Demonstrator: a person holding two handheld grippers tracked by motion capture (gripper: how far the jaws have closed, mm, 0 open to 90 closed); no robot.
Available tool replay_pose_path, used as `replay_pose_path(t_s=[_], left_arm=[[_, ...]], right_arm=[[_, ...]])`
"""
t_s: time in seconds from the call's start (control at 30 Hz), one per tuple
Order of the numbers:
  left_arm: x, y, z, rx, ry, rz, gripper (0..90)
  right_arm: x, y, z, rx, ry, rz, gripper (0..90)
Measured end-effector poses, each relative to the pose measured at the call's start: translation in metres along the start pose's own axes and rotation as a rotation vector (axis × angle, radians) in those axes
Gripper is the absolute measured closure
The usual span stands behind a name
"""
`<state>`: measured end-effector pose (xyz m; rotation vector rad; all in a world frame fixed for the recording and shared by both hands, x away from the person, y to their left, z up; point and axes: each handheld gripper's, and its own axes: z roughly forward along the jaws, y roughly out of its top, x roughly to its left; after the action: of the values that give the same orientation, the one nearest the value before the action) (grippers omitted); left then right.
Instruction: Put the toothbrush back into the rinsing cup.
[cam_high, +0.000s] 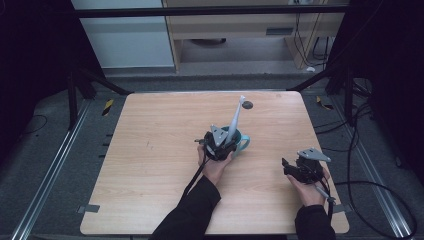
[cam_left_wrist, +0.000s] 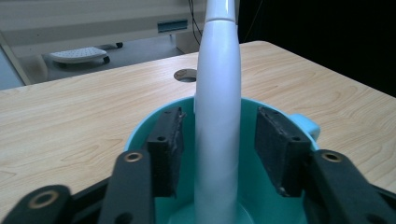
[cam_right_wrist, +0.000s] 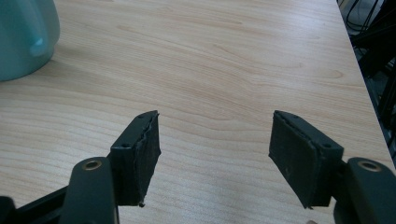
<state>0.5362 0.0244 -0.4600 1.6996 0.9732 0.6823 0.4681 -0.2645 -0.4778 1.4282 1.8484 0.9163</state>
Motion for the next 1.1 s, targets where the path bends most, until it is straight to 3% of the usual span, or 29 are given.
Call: replay_pose_path(t_s=[0.2, 0.3, 0.43, 0.57, 0.8, 1.0, 1.1], left_arm=[[0.007, 0.012, -0.023, -0.055, -0.027, 0.009, 43.5], [0.020, 0.022, -0.038, -0.066, -0.067, -0.027, 40.1], [0.039, 0.029, -0.053, -0.052, -0.050, -0.005, 35.2], [0.064, 0.028, -0.066, -0.006, -0.038, -0.016, 32.3], [0.099, 0.014, -0.092, 0.066, -0.011, -0.015, 29.1], [0.130, -0.012, -0.119, 0.126, 0.005, -0.006, 26.5], [0.147, -0.031, -0.134, 0.142, 0.020, -0.044, 26.4]], right_arm=[[0.000, 0.000, -0.001, -0.005, -0.007, 0.001, 32.8], [-0.001, 0.000, -0.001, -0.009, -0.008, 0.006, 32.1], [-0.002, 0.000, -0.002, -0.017, -0.015, 0.012, 29.8], [-0.004, 0.000, -0.002, -0.026, -0.019, 0.018, 26.9], [-0.004, 0.000, -0.004, -0.034, -0.025, 0.022, 24.2], [-0.005, 0.000, -0.004, -0.034, -0.026, 0.025, 23.3], [-0.004, 0.000, -0.004, -0.036, -0.026, 0.026, 22.9]])
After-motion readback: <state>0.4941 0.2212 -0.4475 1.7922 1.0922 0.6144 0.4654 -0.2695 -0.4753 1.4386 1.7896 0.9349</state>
